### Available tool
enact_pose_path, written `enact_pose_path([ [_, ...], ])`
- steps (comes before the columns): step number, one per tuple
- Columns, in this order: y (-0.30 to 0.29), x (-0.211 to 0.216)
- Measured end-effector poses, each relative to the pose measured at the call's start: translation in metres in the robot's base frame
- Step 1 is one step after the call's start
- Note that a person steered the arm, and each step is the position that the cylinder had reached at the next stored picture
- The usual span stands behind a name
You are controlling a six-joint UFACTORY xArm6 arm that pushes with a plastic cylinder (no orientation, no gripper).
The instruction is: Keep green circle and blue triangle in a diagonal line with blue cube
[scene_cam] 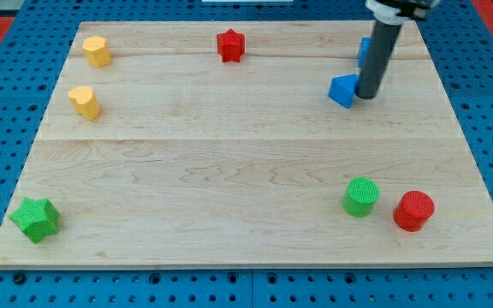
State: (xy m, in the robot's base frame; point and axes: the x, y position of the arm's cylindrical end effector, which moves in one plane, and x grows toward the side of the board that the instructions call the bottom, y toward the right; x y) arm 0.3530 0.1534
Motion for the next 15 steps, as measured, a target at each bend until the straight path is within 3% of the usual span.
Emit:
enact_pose_path([
  [1, -0.057, -0.001],
  [3, -0.065, 0.016],
  [8, 0.002, 0.024],
  [10, -0.042, 0.023],
  [11, -0.024, 0.017],
  [15, -0.042, -0.016],
])
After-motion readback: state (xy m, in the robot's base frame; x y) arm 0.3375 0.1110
